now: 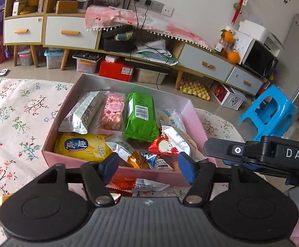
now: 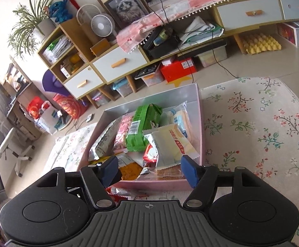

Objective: Organize snacks
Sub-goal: 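Open both tools over the box and move back to the cloth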

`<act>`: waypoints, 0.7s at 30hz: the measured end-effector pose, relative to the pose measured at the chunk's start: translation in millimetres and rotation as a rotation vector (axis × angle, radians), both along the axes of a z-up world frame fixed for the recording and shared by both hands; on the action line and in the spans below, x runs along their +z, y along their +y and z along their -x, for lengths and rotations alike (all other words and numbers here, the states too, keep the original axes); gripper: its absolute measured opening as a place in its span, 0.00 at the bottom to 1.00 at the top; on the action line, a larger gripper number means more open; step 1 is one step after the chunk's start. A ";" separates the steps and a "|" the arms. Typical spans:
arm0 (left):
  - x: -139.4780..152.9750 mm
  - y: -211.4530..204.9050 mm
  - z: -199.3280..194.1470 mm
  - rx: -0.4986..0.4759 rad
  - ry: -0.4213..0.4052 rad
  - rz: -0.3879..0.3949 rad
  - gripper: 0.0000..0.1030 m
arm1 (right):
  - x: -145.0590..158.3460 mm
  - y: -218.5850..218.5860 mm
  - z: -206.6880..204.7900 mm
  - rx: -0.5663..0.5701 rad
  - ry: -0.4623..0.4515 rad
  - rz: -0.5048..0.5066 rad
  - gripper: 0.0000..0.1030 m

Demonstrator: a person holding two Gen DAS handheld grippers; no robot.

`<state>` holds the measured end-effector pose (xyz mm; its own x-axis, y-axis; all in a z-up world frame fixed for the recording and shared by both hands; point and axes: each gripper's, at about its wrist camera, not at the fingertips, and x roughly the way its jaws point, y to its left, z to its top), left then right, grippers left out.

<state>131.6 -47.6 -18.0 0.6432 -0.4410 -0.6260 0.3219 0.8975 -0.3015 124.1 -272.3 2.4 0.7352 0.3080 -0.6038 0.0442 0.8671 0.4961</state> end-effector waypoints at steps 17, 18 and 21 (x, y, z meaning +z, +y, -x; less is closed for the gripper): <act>9.6 25.9 24.6 -0.029 -0.021 -0.125 0.93 | 14.9 -2.3 39.6 0.030 0.039 0.039 0.84; 10.3 28.5 25.0 -0.026 -0.024 -0.130 0.94 | 14.9 -1.2 41.8 0.032 0.040 0.048 0.85; 11.1 36.9 25.6 -0.018 -0.031 -0.145 0.96 | 13.6 0.1 46.8 0.036 0.049 0.069 0.85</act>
<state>106.1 -10.7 -6.9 0.6562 -0.3588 -0.6638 0.3455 0.9250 -0.1584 77.2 -272.2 16.0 0.6935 0.2900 -0.6595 0.0349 0.9008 0.4328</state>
